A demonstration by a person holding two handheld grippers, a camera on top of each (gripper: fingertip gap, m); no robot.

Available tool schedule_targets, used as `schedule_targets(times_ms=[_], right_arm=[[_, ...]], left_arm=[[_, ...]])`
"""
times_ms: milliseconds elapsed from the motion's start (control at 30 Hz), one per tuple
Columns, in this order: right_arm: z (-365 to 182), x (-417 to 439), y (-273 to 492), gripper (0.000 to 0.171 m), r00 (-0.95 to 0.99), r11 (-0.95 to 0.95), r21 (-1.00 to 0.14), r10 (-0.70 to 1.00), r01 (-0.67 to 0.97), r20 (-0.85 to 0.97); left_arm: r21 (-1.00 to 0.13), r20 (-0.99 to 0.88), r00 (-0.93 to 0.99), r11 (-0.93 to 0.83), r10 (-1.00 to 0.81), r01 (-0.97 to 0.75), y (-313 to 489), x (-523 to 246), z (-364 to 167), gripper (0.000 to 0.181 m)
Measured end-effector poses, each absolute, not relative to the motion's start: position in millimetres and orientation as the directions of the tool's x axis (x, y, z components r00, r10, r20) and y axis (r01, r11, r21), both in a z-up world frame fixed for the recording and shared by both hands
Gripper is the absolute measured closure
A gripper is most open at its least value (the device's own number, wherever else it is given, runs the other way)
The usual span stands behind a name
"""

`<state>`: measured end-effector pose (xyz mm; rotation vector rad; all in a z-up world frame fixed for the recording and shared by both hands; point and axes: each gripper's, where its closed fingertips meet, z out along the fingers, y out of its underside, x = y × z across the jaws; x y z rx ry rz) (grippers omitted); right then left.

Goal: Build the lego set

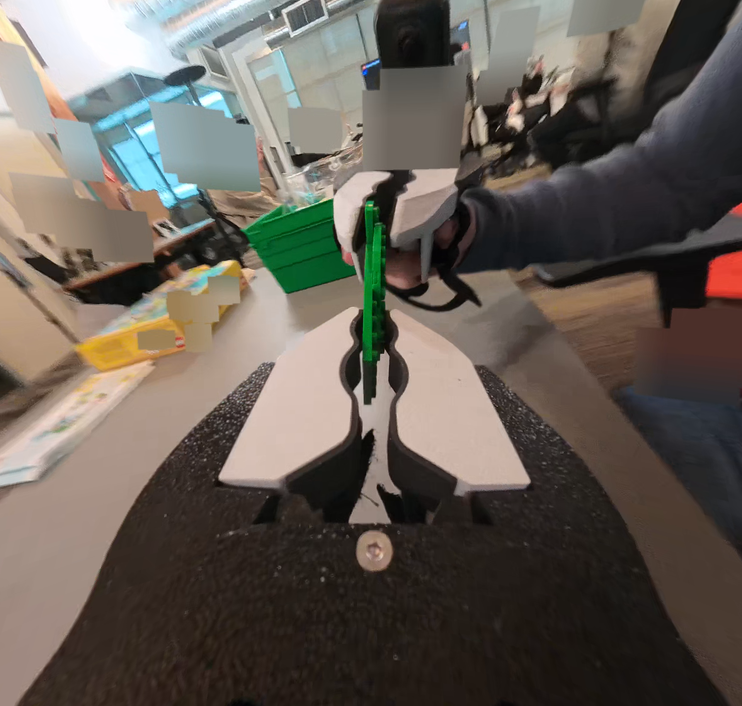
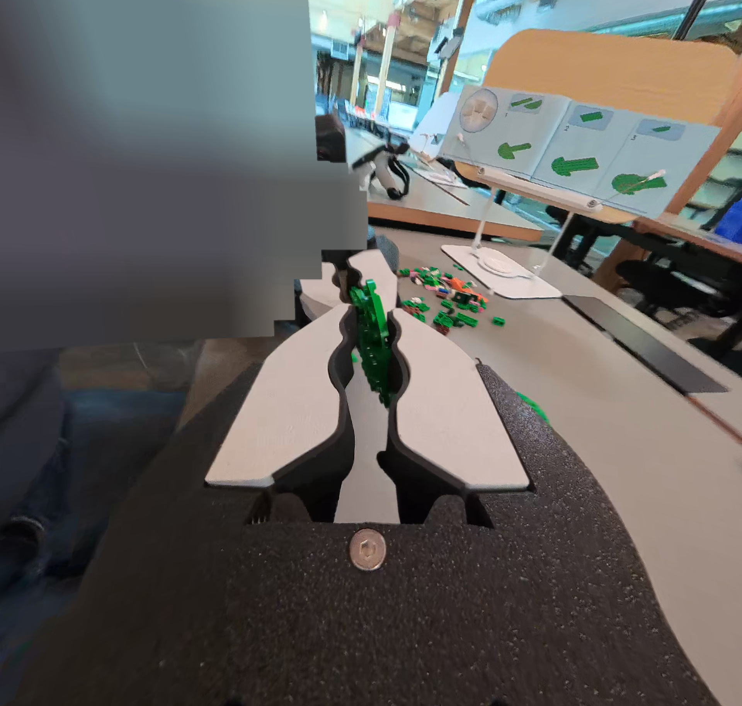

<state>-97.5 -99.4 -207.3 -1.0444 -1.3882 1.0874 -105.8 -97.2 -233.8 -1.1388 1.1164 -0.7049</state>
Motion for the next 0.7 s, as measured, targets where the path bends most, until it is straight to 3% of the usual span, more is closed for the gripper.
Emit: schedule_targets(times_ms=[133,300,467,700], right_arm=[[-216.0,-94.1,-99.4,0.138,-0.056,0.446,-0.876,0.894,0.185,0.444],[-234.9,-88.4,-99.4,0.144,-0.136,0.653,-0.644,0.737,0.398,0.663],[-254.7,-85.4,-94.1,0.161,-0.231,0.729,-0.444,0.621,0.520,0.749],[-252.7,-86.1,-92.4,0.162,-0.258,0.777,-0.324,0.519,0.539,0.815]], left_arm=[[-0.774,-0.633,0.362,0.558,-0.684,-0.300,-93.8,-108.5,-236.9,0.173],[-0.530,-0.847,0.261,0.696,-0.464,-0.484,-93.7,-104.9,-250.9,0.173],[-0.513,-0.856,0.232,0.706,-0.462,-0.488,-95.4,-102.6,-255.9,0.173],[-0.535,-0.843,0.248,0.702,-0.477,-0.470,-94.6,-103.9,-254.9,0.173]])
